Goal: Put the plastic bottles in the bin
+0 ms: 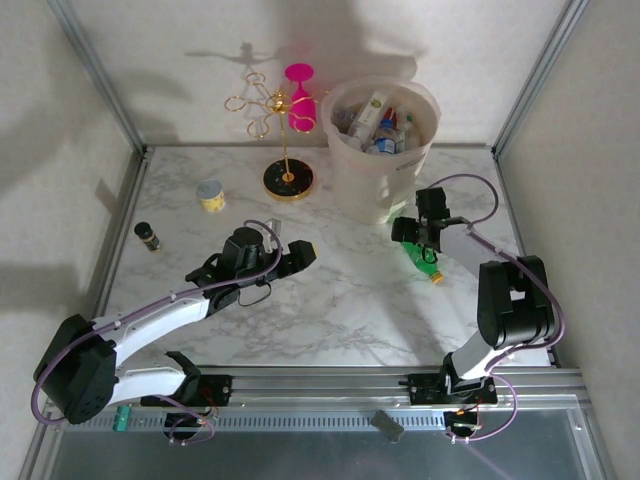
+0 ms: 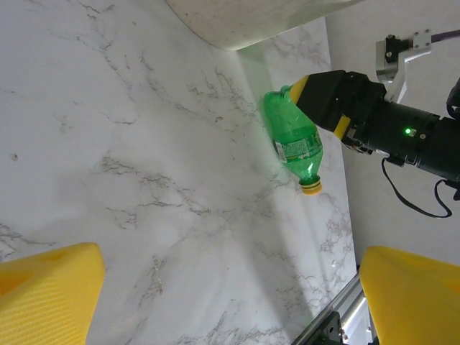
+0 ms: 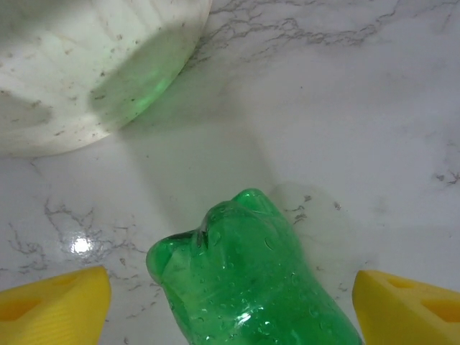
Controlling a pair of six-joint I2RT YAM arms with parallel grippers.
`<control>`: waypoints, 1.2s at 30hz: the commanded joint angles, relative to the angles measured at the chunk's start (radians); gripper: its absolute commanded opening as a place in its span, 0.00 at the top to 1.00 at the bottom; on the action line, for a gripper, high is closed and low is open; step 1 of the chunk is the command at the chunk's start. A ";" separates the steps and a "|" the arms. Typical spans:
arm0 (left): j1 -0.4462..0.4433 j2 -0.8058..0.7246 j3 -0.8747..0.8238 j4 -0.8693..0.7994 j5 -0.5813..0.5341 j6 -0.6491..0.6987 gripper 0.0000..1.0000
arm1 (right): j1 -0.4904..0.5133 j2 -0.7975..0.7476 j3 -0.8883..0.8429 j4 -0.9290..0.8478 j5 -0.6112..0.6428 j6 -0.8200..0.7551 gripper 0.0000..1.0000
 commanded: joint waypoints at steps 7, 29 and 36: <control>0.005 -0.005 0.058 -0.026 0.016 0.041 0.08 | -0.004 0.045 -0.044 -0.001 -0.052 0.006 0.15; 0.005 -0.044 0.099 -0.098 -0.004 0.072 0.08 | -0.003 -0.059 -0.176 0.081 -0.075 0.150 0.47; 0.005 -0.058 0.145 -0.150 -0.025 0.096 0.08 | -0.004 -0.209 -0.196 0.063 -0.088 0.165 0.50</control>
